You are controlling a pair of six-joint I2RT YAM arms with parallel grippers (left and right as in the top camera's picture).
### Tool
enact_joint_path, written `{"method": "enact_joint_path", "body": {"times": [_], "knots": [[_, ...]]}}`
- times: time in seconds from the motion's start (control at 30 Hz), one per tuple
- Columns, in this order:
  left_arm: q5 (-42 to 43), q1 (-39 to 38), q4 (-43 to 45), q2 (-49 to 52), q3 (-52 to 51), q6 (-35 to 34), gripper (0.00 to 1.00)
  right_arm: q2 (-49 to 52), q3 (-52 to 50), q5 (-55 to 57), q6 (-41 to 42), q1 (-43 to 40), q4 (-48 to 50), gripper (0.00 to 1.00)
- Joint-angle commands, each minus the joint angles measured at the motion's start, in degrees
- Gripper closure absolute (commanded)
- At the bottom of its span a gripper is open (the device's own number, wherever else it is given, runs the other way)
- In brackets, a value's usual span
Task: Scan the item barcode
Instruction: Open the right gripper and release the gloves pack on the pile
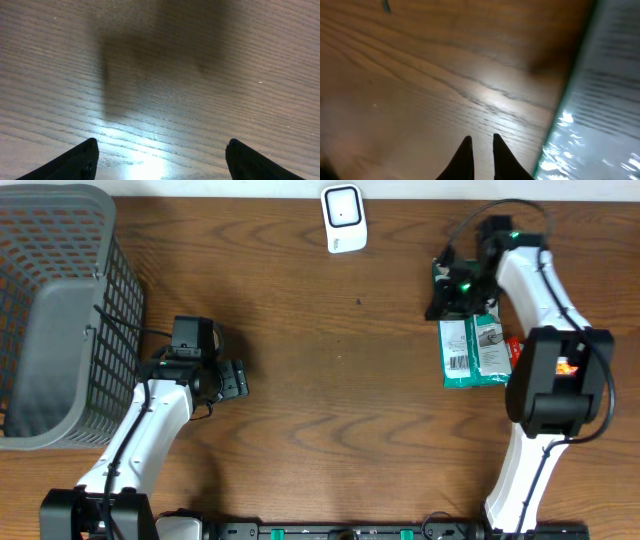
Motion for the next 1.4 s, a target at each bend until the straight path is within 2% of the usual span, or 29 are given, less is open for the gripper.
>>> {"method": "enact_joint_path", "body": {"times": [0.0, 0.1, 0.2, 0.33, 0.57, 0.77, 0.83, 0.9, 0.93, 0.97, 1.0, 1.1, 1.37], "knots": [[-0.76, 0.24, -0.17, 0.33, 0.52, 0.72, 0.18, -0.13, -6.08, 8.85, 7.06, 2.49, 6.58, 0.90], [-0.76, 0.24, -0.17, 0.33, 0.52, 0.72, 0.18, -0.13, -8.46, 16.24, 8.98, 3.04, 9.14, 0.91], [-0.76, 0.24, -0.17, 0.33, 0.52, 0.74, 0.18, -0.22, -8.68, 25.00, 11.06, 2.38, 8.57, 0.95], [-0.74, 0.24, -0.17, 0.33, 0.52, 0.72, 0.17, -0.24, -8.68, 33.46, 13.27, 0.50, 7.04, 0.92], [-0.76, 0.24, -0.17, 0.33, 0.52, 0.72, 0.18, -0.26, -8.39, 32.85, 13.03, -3.93, 5.95, 0.92], [-0.76, 0.24, -0.17, 0.33, 0.52, 0.74, 0.18, -0.83, -3.37, 29.83, 9.46, -4.37, 0.52, 0.83], [-0.76, 0.24, -0.17, 0.33, 0.52, 0.72, 0.18, -1.64, 1.20, 29.81, 9.49, -4.20, -4.13, 0.77], [-0.76, 0.24, -0.17, 0.33, 0.52, 0.74, 0.18, -2.34, 4.70, 29.77, 9.51, -4.13, -7.58, 0.66], [-0.76, 0.24, -0.17, 0.33, 0.52, 0.72, 0.18, -2.75, 6.67, 29.27, 9.49, -4.11, -9.38, 0.54], [-0.76, 0.24, -0.17, 0.33, 0.52, 0.72, 0.18, -3.15, 8.28, 28.52, 9.49, -4.11, -10.84, 0.35], [-0.76, 0.24, -0.17, 0.33, 0.52, 0.74, 0.18, -3.41, 9.38, 28.13, 9.49, -4.11, -11.67, 0.24], [-0.76, 0.24, -0.17, 0.33, 0.52, 0.74, 0.18, -3.58, 10.56, 28.13, 9.46, -4.11, -12.02, 0.01], [-0.76, 0.24, -0.17, 0.33, 0.52, 0.72, 0.18, -3.58, 10.40, 28.13, 9.53, -4.11, -12.04, 0.01]]}}
